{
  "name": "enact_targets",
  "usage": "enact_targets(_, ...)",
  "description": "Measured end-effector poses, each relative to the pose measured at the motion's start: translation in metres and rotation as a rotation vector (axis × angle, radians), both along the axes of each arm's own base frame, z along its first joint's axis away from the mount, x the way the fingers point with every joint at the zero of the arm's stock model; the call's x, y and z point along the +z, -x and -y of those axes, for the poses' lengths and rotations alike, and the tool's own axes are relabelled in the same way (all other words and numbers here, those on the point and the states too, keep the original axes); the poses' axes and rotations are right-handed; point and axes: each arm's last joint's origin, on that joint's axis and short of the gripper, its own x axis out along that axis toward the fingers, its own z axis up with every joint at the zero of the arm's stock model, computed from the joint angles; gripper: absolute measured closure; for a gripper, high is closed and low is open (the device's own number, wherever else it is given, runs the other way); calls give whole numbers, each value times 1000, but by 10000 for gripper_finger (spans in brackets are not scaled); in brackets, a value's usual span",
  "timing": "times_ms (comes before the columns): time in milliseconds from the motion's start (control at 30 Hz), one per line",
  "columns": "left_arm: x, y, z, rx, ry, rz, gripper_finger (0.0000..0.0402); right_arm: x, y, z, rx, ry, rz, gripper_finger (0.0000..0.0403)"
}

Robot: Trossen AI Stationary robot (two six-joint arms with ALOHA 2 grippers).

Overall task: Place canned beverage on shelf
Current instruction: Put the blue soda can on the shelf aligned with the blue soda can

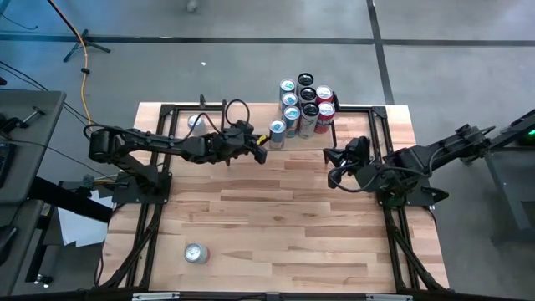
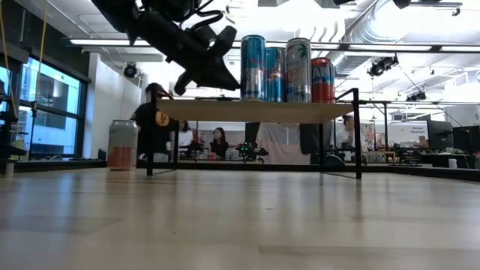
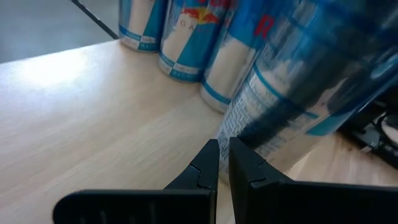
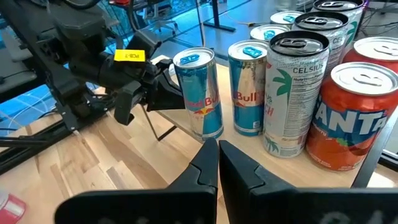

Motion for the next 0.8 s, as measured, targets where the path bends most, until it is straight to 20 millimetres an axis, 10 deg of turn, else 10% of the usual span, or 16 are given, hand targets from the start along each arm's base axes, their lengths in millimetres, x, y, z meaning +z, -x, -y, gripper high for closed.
enact_targets(800,7,2,28,-64,-9,-4,401,0,-3,9,-41,21,-16,403)
